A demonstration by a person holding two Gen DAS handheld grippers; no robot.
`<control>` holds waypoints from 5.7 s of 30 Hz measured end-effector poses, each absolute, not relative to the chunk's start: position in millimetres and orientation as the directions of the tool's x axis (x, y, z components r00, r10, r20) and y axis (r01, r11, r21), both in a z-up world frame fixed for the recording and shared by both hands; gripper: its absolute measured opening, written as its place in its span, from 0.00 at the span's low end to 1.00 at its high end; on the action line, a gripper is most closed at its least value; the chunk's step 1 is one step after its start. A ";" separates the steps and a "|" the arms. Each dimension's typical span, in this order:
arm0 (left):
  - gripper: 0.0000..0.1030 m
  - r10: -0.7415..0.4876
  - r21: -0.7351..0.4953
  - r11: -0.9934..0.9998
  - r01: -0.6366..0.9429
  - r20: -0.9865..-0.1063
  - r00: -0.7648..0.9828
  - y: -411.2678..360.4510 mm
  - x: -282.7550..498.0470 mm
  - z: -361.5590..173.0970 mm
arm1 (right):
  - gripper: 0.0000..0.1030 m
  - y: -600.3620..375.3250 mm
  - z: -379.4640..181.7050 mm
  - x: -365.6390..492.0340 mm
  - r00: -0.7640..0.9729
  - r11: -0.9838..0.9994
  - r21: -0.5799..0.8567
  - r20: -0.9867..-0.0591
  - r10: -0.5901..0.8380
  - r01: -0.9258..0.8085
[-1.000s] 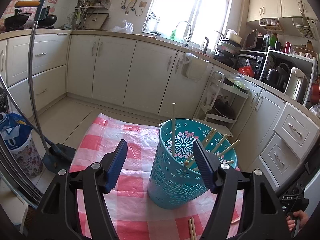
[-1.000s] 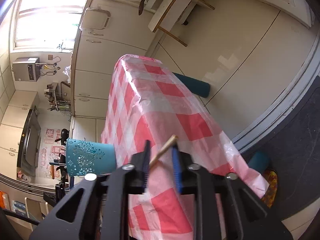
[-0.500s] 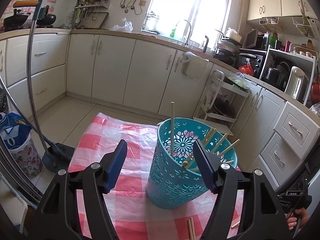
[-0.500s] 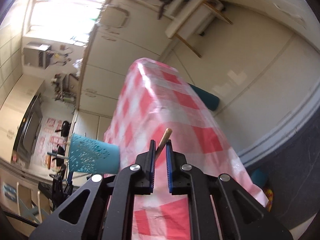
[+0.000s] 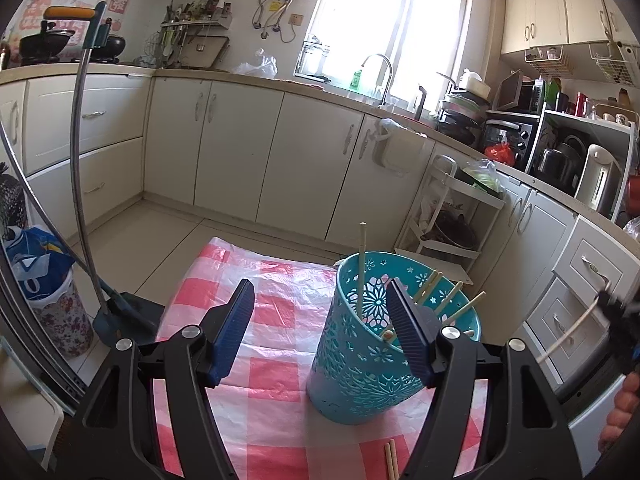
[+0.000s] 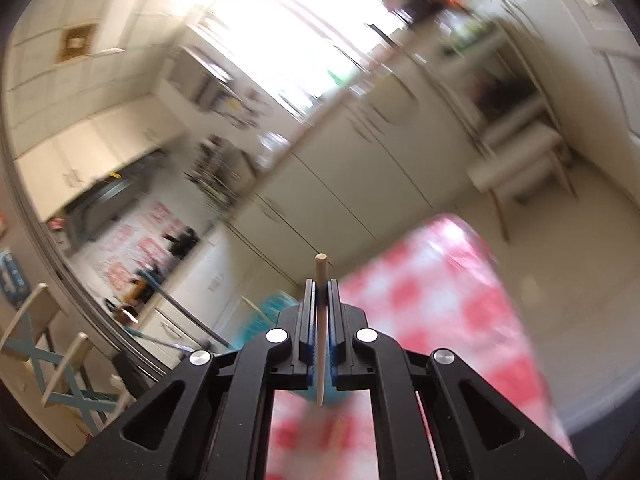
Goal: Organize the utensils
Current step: 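Lift the stick over the teal basket and open the right gripper, then move both grippers back down to the last two wooden sticks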
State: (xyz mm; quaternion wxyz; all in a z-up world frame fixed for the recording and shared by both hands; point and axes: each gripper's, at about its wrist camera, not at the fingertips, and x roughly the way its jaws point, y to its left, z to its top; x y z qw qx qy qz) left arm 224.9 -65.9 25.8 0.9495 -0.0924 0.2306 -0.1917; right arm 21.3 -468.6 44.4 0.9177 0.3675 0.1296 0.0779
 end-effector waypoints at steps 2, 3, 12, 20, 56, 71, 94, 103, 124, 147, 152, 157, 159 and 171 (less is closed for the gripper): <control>0.63 -0.404 -0.267 0.910 0.317 -0.398 0.824 -61.7 223.6 26.8 | 0.06 -452.7 60.0 28.4 0.967 0.729 0.679 -0.115 0.225 -0.089; 0.63 -0.401 -0.269 0.911 0.314 -0.394 0.827 -59.1 223.2 27.7 | 0.06 -443.6 68.5 33.2 0.973 0.739 0.665 -0.082 0.216 -0.108; 0.63 -0.389 -0.267 0.915 0.302 -0.391 0.834 -44.6 223.5 31.1 | 0.06 -368.2 98.7 78.5 0.986 0.868 0.481 -0.037 0.163 -0.125; 0.64 -0.383 -0.258 0.919 0.299 -0.406 0.829 -46.3 223.0 30.4 | 0.32 -313.9 58.8 130.4 0.943 0.944 0.321 -0.281 0.178 -0.083; 0.92 -0.399 -0.200 0.915 0.350 -0.576 0.713 -42.0 168.3 -5.0 | 0.73 -275.8 -51.0 24.1 0.742 0.981 0.163 -0.669 0.032 0.104; 0.92 -0.364 -0.197 0.930 0.311 -0.625 0.690 -39.6 180.4 -14.0 | 0.77 -268.7 -64.0 34.3 0.713 0.987 0.129 -0.701 0.019 0.100; 0.92 -0.301 -0.127 0.946 0.299 -0.690 0.659 -44.4 186.5 -30.4 | 0.77 -234.8 -78.4 40.8 0.707 0.993 -0.114 -0.699 -0.109 0.040; 0.92 -0.299 -0.125 0.945 0.301 -0.700 0.649 -45.5 187.6 -32.4 | 0.77 -230.7 -85.4 45.3 0.688 0.987 -0.158 -0.711 -0.142 0.040; 0.92 -0.279 -0.095 0.947 0.308 -0.719 0.637 -50.2 188.7 -37.4 | 0.77 -223.9 -103.8 53.0 0.637 0.976 -0.215 -0.748 -0.185 0.031; 0.92 -0.270 -0.082 0.946 0.313 -0.734 0.623 -54.0 189.8 -42.6 | 0.77 -233.9 -104.7 52.2 0.627 0.975 -0.211 -0.752 -0.203 0.062; 0.92 -0.264 -0.076 0.947 0.311 -0.737 0.622 -54.3 190.2 -43.4 | 0.77 -237.2 -104.8 53.0 0.624 0.975 -0.211 -0.753 -0.211 0.075; 0.92 -0.258 -0.069 0.948 0.312 -0.742 0.619 -55.3 190.8 -44.5 | 0.77 -238.7 -105.2 53.6 0.621 0.974 -0.212 -0.753 -0.218 0.084; 0.92 -0.256 -0.067 0.948 0.312 -0.744 0.618 -55.5 190.8 -44.8 | 0.77 -238.6 -105.0 53.5 0.622 0.974 -0.212 -0.752 -0.218 0.085; 0.92 -0.251 -0.058 0.946 0.318 -0.752 0.609 -57.8 191.2 -46.2 | 0.78 -236.8 -104.9 54.1 0.626 0.977 -0.201 -0.753 -0.201 0.072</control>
